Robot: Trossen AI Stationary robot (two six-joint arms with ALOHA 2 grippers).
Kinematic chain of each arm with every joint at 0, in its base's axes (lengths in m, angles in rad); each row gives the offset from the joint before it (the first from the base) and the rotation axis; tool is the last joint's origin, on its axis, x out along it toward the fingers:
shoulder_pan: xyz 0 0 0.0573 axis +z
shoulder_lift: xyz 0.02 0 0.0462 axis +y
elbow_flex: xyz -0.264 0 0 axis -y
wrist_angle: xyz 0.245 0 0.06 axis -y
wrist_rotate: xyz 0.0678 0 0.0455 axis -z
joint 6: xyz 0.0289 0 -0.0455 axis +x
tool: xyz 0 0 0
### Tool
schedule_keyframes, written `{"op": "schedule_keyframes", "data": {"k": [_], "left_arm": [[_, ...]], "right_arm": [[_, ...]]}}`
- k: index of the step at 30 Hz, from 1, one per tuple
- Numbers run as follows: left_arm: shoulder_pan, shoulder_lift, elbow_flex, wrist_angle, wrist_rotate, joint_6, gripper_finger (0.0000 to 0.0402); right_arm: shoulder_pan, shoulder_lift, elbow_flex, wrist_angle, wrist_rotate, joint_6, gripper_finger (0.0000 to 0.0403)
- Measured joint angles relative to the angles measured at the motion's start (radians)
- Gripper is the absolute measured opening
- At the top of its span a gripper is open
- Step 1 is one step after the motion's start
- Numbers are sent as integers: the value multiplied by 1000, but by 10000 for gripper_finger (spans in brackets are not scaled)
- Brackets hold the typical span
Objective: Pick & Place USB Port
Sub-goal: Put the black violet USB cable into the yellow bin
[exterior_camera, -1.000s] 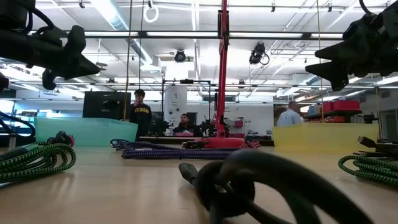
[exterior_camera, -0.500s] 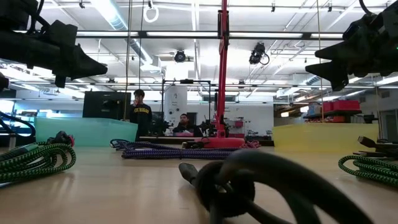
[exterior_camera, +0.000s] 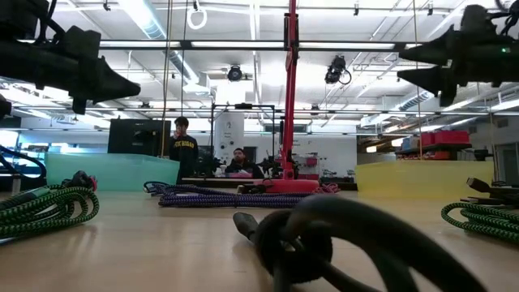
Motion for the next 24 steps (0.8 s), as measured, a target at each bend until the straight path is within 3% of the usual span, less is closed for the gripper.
{"op": "schedule_keyframes", "data": {"k": [7,10,13,18,22,24], "left_arm": [[0,0,0,16,-11,0,42],[0,0,0,15,-11,0,42],[0,0,0,15,8,-36,42],[1,1,0,21,92,-48,42],[26,30,25,252,89,24,42],[51,84,102,237,96,109,42]], "right_arm": [[0,0,1,84,426,2,241],[0,0,1,45,539,40,241],[0,0,1,16,555,53,241],[0,0,1,110,540,74,241],[-10,3,1,189,350,108,241],[-19,26,1,204,244,109,241]]}}
